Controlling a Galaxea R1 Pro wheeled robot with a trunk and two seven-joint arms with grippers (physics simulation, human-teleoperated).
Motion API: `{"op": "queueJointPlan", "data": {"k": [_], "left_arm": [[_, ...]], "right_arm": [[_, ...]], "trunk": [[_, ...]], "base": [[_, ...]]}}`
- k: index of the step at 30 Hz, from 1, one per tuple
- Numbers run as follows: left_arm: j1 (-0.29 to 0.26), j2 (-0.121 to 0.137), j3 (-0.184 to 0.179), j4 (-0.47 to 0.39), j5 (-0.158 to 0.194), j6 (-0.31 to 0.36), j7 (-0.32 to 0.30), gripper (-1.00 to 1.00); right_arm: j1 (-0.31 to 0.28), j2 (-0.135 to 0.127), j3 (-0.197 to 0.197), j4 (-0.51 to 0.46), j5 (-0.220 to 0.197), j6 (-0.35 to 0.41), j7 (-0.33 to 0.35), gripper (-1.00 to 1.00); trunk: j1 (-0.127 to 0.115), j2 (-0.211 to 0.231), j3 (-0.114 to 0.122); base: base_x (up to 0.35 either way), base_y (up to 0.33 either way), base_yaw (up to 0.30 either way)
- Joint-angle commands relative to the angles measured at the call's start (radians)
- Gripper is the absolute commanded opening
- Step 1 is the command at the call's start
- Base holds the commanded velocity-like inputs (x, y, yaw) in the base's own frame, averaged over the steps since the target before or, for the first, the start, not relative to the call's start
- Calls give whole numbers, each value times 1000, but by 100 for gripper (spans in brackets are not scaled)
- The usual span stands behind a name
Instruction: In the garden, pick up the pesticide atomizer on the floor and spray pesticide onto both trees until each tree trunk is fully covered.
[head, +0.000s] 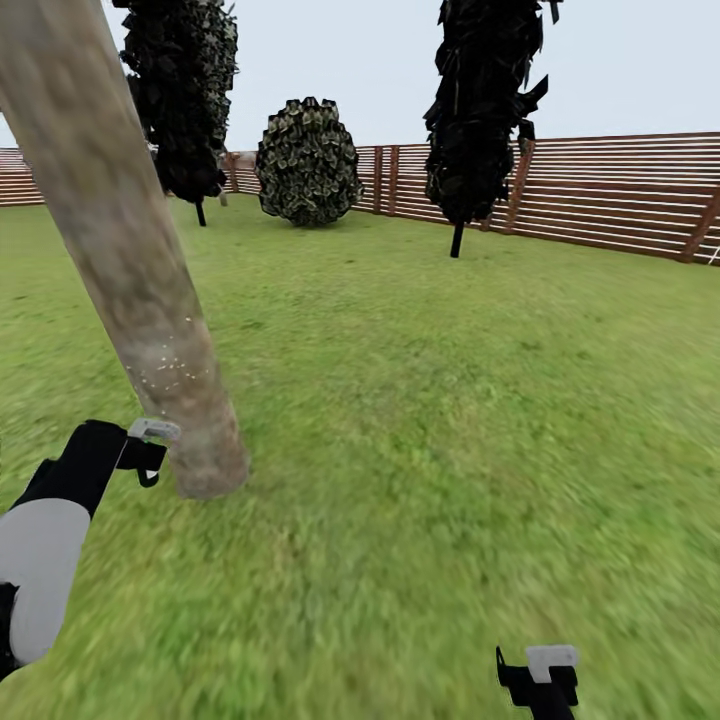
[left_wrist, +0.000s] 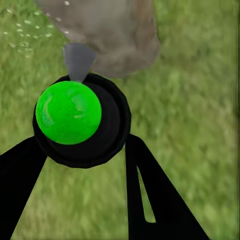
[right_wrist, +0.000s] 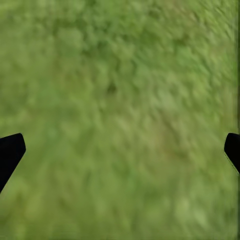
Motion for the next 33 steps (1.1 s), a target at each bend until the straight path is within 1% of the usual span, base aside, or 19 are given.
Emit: {"op": "queueJointPlan", "data": {"k": [1,3,4,6,9,13,21,24,30,32,33], "left_arm": [[2,0,37,-1,-11,2,-9,-100],[27,1,94,-1,-13,-2,-7,-100],[45,2,110,-2,-14,-5,-4,-100],[71,2,121,-4,-14,-6,8,-100],[81,-6,124,-1,-10,-7,46,-100],[83,-28,124,-1,-11,-7,55,-100],[83,-36,125,0,-10,-8,58,-100],[84,-43,125,-1,-11,-8,58,-100],[95,-44,127,0,-12,-8,58,-100],[122,-44,131,2,-10,-9,77,-100],[133,-44,143,2,-10,-10,92,-100]], "right_arm": [[-1,0,-5,1,11,-3,-5,100],[-1,0,-5,1,10,-3,-5,100],[-1,0,-5,1,11,-3,-5,100],[-1,0,-5,1,10,-3,-5,100],[-1,0,-5,1,10,-3,-5,100],[-1,0,-5,1,11,-3,-5,100],[-1,0,-5,1,11,-4,-5,100],[-1,0,-5,1,11,-4,-5,100],[-1,0,-5,1,11,-4,-5,100],[-1,0,-5,1,10,-4,-5,100],[-1,0,-5,1,11,-4,-5,100]], "trunk": [[0,0,-1],[0,0,-1],[0,0,-1],[0,0,-1],[0,0,-1],[0,0,-1],[0,0,-1],[0,0,-1],[0,0,-1],[0,0,-1],[0,0,-1]], "base": [[171,-243,155],[174,-241,229],[178,-239,263],[179,-238,273],[180,-236,276],[197,-223,252],[228,-191,28],[179,-219,0],[-61,-246,0],[-50,-51,12],[-17,-18,113]]}}
